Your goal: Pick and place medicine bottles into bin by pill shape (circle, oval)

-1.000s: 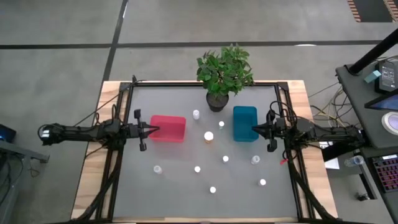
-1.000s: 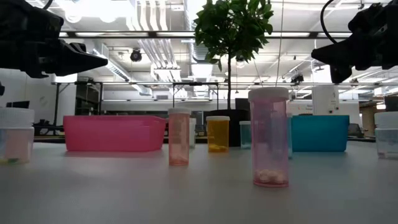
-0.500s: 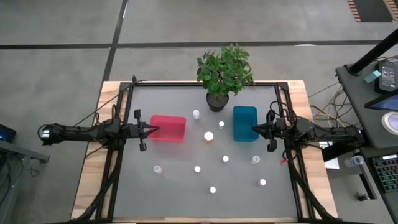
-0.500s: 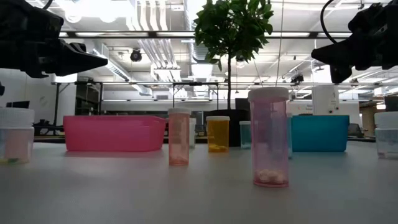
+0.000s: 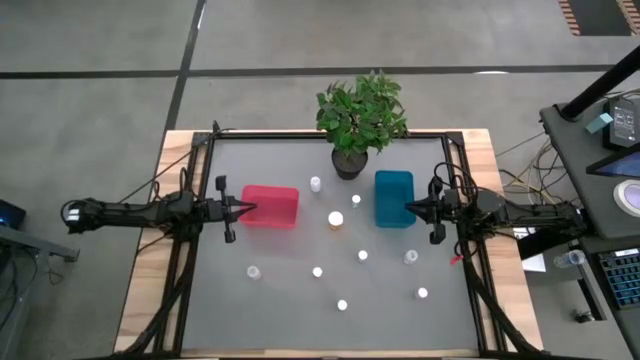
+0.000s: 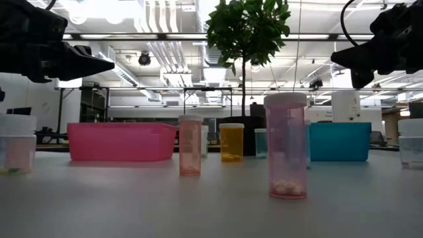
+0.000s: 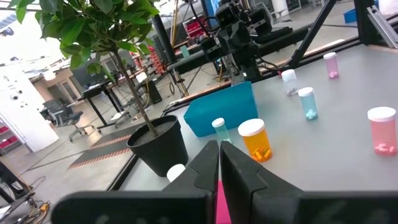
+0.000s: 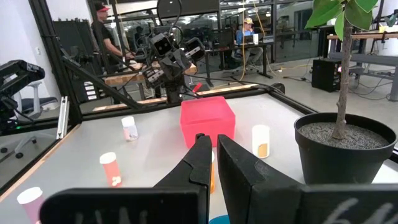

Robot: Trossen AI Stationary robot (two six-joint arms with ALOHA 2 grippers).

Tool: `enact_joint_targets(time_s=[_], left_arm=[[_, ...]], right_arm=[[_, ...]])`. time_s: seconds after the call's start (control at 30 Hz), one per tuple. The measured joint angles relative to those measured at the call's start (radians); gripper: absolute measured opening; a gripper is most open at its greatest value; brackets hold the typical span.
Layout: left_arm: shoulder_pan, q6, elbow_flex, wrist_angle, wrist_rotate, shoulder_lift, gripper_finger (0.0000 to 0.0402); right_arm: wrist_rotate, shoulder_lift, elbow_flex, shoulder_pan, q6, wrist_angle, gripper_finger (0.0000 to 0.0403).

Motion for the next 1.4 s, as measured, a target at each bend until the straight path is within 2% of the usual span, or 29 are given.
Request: enact_joint_targets(time_s=[0.97,1.07,1.27,1.4], left_arm=[[0.0,-0.002,0.0,0.02,-0.001,0.0,0.0],[-0.001,-0.127,0.0,0.067,0.025,0.0,0.0],[-0.001,-0.587,0.0,0.202,0.058,-0.001,0.0],[-0.001,-0.726,0.0,0.305,0.058,0.0,0.0]], right_arm=[[0.001,-0.002,0.006,0.0,-0.026,0.001,0.0018],[0.001,-0.002,0.006,0.0,-0.026,0.001,0.0018],[0.001,-0.002,0.006,0.0,-0.026,0.001,0.0018],[0.002,-0.001,0.006,0.0,-0.037,0.011,0.0018]])
